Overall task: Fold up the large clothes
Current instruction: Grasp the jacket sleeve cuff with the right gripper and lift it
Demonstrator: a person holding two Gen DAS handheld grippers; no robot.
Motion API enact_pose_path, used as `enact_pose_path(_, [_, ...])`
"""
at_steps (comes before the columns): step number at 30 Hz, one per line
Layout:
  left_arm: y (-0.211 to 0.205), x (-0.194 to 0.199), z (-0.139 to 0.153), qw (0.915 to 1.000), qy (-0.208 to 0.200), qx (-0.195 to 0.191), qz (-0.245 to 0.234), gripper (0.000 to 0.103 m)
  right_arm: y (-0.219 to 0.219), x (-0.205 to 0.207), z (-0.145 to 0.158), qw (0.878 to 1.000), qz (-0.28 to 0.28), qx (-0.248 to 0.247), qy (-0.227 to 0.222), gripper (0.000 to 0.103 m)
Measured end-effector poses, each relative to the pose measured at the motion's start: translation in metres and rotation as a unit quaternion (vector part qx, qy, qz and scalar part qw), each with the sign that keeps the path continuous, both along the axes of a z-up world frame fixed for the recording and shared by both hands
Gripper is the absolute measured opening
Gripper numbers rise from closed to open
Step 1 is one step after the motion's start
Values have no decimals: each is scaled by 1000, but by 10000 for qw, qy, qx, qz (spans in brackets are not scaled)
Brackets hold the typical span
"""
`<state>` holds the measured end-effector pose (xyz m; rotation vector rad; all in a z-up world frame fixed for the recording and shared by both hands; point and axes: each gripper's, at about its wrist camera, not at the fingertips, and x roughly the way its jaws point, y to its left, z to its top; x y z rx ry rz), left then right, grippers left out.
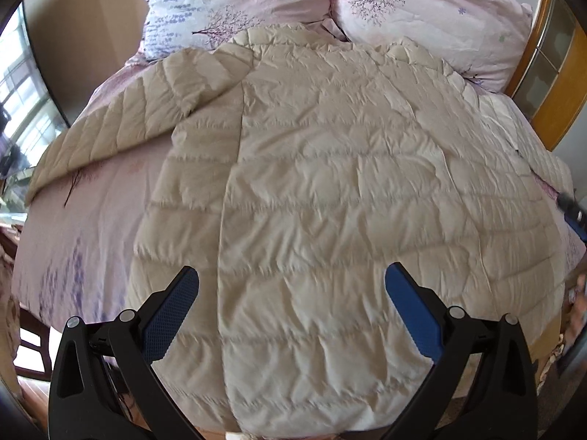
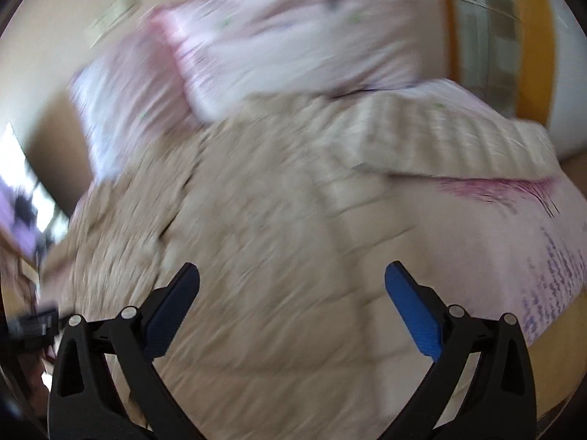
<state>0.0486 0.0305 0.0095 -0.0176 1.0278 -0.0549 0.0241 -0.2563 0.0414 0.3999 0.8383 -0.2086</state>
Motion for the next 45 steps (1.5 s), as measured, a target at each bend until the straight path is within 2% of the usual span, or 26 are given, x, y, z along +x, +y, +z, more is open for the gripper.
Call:
enact_pose_path(2, [5, 14, 2, 9998, 149, -93, -87, 102, -39, 2, -1, 9977, -509, 419, -132, 101])
enact_pose_path(5, [8, 32, 5, 9994, 278, -89, -182, 102, -110, 2, -9, 9812, -1493, 1182, -313, 100])
enact_pose_path(6, [9, 37, 6, 9994, 272, -68, -222, 102, -140, -1, -14, 9692, -1950, 1465, -352, 96])
enact_pose_path(8, [9, 47, 8, 9992, 255, -32, -291, 102, -177, -9, -23, 9520, -2502, 1723, -371, 87])
enact_pose_path(9, [10, 52, 9, 9991, 259, -52, -338, 102, -201, -13, -32, 9383, -2889, 1870, -328, 81])
enact_pose_path(12, [11, 68, 11, 9983, 317, -225, -430, 102, -254, -23, -53, 9057, -3545, 2302, -332, 69])
enact_pose_path(14, [13, 78, 13, 9976, 260, -461, -442, 102, -278, -25, -63, 8925, -3792, 2422, -331, 64])
enact_pose_path(18, [21, 92, 19, 9946, -175, -958, -363, 102, -305, -25, -75, 8799, -4067, 2432, -358, 53])
enact_pose_path(22, [22, 106, 20, 9933, -388, -1051, -275, 102, -325, -22, -77, 8742, -4237, 2346, -351, 47])
enact_pose_path(26, [16, 120, 15, 9941, -446, -920, -372, 102, -332, -20, -76, 8753, -4383, 2035, -166, 22])
enact_pose_path(27, [15, 122, 14, 9943, -435, -884, -404, 102, -333, -16, -76, 8783, -4392, 1890, -61, 15])
enact_pose_path(30, [13, 127, 10, 9937, -395, -917, -503, 102, -325, -7, -65, 8926, -4281, 1412, 38, 6])
enact_pose_path(32, [15, 129, 9, 9918, -397, -1077, -559, 102, -314, 5, -51, 9054, -4129, 992, -7, 5])
enact_pose_path(35, [21, 131, 10, 9828, -383, -1647, -749, 102, -286, 27, -19, 9291, -3672, 362, -255, 4])
enact_pose_path(37, [23, 133, 10, 9784, -347, -1891, -755, 102, -263, 45, 3, 9437, -3273, 39, -470, 4])
enact_pose_path(42, [23, 130, 16, 9725, -514, -2147, -735, 102, -189, 86, 43, 9749, -1968, -144, -1030, 4])
enact_pose_path(45, [19, 129, 18, 9686, -560, -2264, -864, 102, -137, 108, 53, 9872, -1084, -44, -1172, 4])
